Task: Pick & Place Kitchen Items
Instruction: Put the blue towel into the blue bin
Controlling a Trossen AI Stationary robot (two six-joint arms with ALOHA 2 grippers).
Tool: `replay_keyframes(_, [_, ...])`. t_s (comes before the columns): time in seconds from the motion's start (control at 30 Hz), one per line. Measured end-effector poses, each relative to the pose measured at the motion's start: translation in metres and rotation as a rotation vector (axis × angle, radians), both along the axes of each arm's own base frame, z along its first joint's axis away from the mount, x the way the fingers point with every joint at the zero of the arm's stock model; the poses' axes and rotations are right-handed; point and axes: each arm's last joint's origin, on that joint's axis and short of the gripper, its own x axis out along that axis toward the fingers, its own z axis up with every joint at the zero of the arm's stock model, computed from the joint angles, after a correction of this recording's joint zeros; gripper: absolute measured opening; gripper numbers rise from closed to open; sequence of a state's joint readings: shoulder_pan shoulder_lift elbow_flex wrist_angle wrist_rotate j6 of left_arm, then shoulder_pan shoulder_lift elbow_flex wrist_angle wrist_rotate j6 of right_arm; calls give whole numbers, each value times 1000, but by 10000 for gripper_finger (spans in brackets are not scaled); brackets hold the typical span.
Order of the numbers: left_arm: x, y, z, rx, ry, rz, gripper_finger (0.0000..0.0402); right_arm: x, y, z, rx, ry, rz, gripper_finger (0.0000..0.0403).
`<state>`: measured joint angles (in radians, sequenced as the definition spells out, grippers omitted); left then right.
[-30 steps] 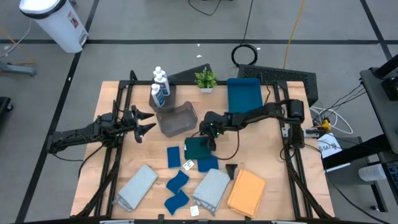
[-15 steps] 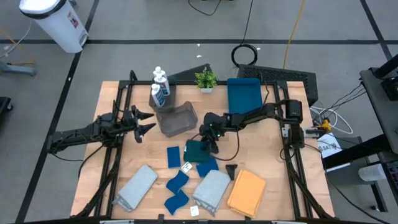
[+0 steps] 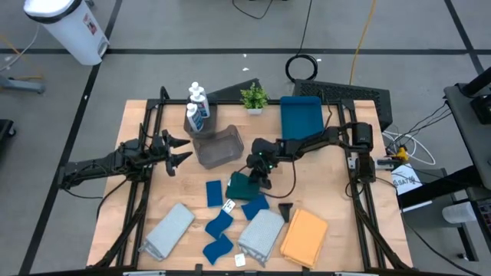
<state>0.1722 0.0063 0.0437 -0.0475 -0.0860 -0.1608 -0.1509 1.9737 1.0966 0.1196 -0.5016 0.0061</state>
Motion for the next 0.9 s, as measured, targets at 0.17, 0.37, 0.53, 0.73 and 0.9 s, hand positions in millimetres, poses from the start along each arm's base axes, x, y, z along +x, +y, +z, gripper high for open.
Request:
replay_keyframes(0.17, [0, 0, 0, 0, 0, 0, 251, -1, -4, 14, -31, -32, -31, 5])
replay_keyframes(0.37, [0, 0, 0, 0, 0, 0, 251, -10, -2, 47, -66, -82, -35, 3])
replay_keyframes(0.53, [0, 0, 0, 0, 0, 0, 251, -26, 0, 79, -70, -76, -40, 2])
replay_keyframes(0.73, [0, 0, 0, 0, 0, 0, 251, -56, 1, 116, -174, -20, -141, 1])
replay_keyframes(0.9, [0, 0, 0, 0, 0, 0, 251, -82, 0, 142, -276, 9, -239, 1])
